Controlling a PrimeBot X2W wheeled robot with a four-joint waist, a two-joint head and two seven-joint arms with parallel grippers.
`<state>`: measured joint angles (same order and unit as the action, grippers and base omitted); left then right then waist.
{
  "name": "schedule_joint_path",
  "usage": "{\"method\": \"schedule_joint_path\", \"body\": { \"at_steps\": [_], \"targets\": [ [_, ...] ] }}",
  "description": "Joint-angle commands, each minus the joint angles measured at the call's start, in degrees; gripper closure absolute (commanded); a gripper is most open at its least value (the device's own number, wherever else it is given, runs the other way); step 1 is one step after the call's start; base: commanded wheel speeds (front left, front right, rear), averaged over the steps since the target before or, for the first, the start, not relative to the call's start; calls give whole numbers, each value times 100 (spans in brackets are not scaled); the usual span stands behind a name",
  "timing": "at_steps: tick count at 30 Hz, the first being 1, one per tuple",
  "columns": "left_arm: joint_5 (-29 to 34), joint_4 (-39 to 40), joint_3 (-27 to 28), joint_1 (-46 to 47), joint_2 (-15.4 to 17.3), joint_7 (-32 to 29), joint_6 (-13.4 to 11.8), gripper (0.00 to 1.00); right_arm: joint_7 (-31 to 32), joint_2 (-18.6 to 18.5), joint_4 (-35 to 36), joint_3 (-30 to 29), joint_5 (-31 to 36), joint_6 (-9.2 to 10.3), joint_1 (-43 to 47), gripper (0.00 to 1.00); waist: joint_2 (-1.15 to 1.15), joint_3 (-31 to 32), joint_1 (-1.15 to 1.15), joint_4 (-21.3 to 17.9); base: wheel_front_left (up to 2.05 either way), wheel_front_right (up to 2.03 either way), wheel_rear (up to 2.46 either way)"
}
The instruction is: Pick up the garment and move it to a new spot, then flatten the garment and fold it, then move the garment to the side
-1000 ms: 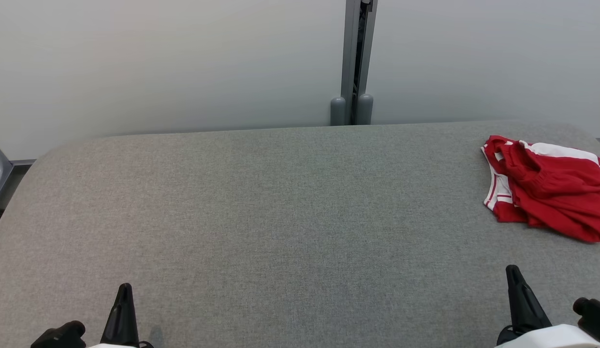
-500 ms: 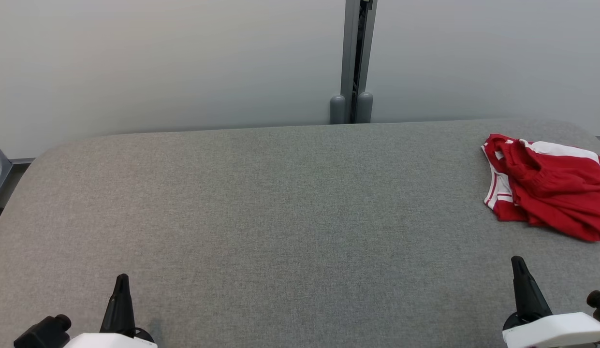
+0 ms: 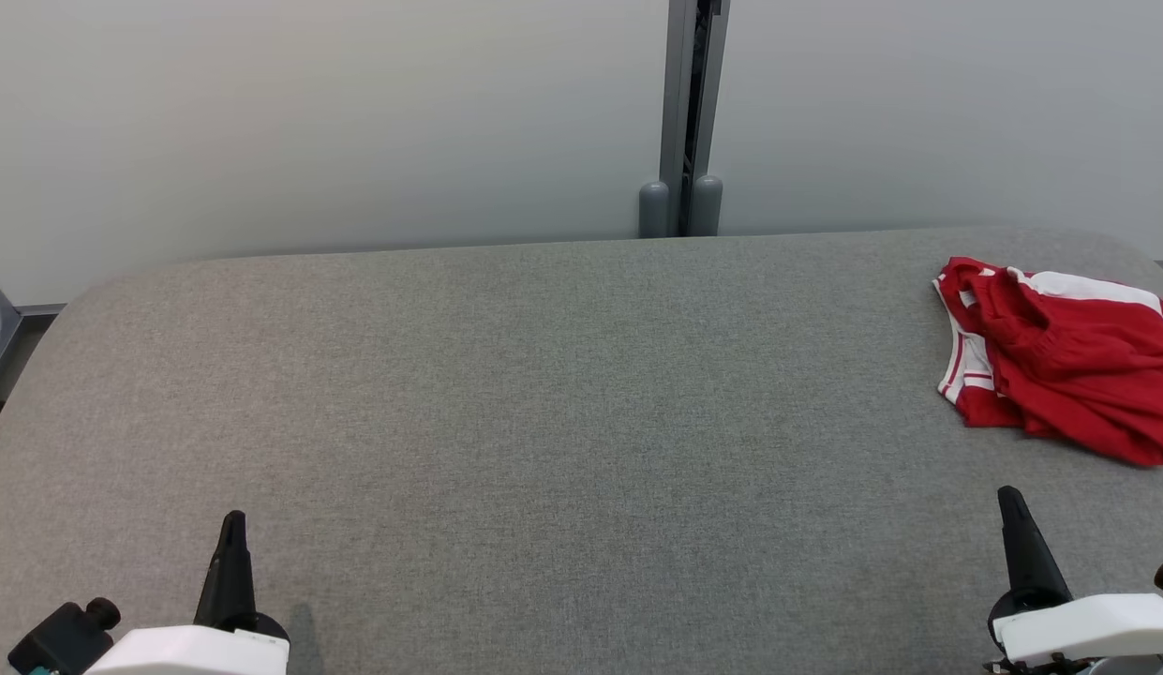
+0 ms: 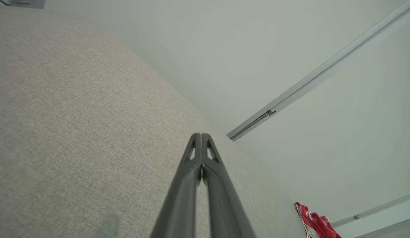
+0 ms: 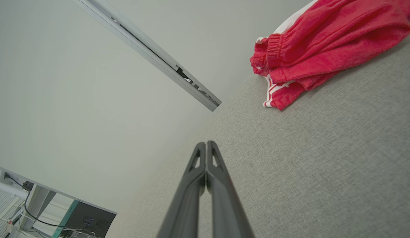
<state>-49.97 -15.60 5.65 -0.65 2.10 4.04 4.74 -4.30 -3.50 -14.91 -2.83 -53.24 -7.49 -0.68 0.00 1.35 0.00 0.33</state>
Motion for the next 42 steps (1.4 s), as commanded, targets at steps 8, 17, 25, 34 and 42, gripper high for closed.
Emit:
{"method": "schedule_joint_path", "body": {
  "at_steps": [8,17,25,34,42],
  "targets": [
    [-644,91,40,242,57,-150,69,100,174,-14,94,-73,-596,-1,-202,100,0,-15,0,-3,0,0,0],
    [-1224,105,51,330,63,-298,103,100,325,-3,97,-127,-1134,-1,-273,100,0,-32,0,-7,0,0,0],
    [-1647,117,58,389,67,-408,130,100,436,5,95,-162,-1518,-1,-311,100,0,-45,0,-10,0,0,0],
    [-2142,125,67,449,72,-538,163,100,561,16,94,-202,-1983,-1,-373,100,0,-62,0,-14,0,0,0],
    [-2559,134,73,525,76,-646,188,100,672,24,96,-240,-2370,-1,-417,100,0,-77,0,-17,0,0,0]
  ]
}}
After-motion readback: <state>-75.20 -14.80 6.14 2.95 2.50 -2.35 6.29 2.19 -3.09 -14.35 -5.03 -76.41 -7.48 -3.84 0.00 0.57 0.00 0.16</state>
